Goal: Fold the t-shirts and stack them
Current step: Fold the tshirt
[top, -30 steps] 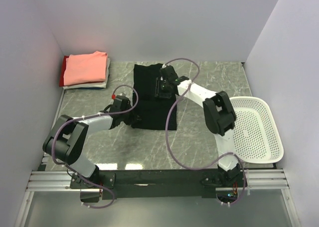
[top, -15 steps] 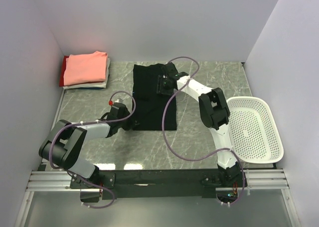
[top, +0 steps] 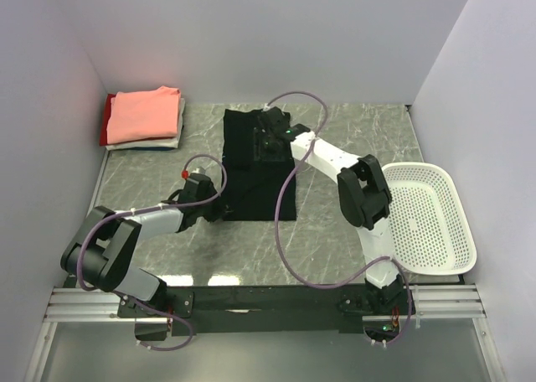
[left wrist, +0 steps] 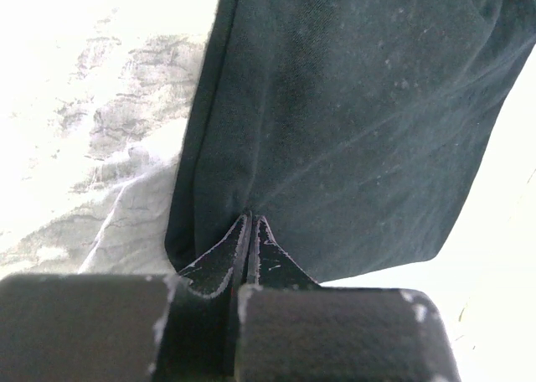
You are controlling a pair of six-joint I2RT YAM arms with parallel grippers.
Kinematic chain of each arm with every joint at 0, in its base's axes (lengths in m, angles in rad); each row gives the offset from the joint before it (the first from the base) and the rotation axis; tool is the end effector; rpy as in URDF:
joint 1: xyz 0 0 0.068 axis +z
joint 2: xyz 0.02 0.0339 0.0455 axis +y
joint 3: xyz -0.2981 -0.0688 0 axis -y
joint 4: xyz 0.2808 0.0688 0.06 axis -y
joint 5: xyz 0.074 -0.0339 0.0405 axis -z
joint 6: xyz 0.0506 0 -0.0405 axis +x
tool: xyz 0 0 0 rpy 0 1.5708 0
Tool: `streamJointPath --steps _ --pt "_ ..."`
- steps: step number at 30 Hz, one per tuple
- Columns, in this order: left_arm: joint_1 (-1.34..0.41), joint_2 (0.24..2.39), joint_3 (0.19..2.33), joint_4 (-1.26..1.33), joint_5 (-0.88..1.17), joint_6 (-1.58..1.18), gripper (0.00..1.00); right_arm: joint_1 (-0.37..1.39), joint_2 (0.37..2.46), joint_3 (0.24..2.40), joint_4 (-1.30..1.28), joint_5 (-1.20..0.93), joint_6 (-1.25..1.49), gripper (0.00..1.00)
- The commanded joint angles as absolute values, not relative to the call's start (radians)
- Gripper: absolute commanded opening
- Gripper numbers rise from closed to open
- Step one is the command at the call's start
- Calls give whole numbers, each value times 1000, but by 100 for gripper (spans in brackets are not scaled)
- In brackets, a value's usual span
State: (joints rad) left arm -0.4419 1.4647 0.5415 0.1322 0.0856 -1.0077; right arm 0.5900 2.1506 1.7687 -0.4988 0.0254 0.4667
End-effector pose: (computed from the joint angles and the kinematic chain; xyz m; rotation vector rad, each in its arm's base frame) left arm 0.2632 -0.1293 0.1337 -0.6571 2.4183 -0.7630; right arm 0.4540 0.3025 0.2178 -0.1426 2.4961 0.4256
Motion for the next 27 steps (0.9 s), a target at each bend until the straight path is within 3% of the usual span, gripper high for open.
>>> streamJointPath --steps 1,18,21,22,23,25,27 --pt "-446 1445 584 92 95 -977 1 629 2167 1841 -508 75 407 54" --pt "-446 1463 606 91 110 -962 1 672 2356 2040 -601 123 318 53" --pt "-446 1466 606 92 112 -962 1 672 2364 2046 -598 118 324 44" --pt "-446 1470 604 92 113 -962 1 670 2368 2051 -600 118 324 29" --pt "-446 1468 603 94 115 -962 1 672 2373 2052 -601 117 327 22" --pt "-446 1468 600 94 115 -963 1 672 2379 2059 -600 115 327 8" --pt "-446 1466 598 94 114 -962 1 672 2379 2060 -597 121 334 3"
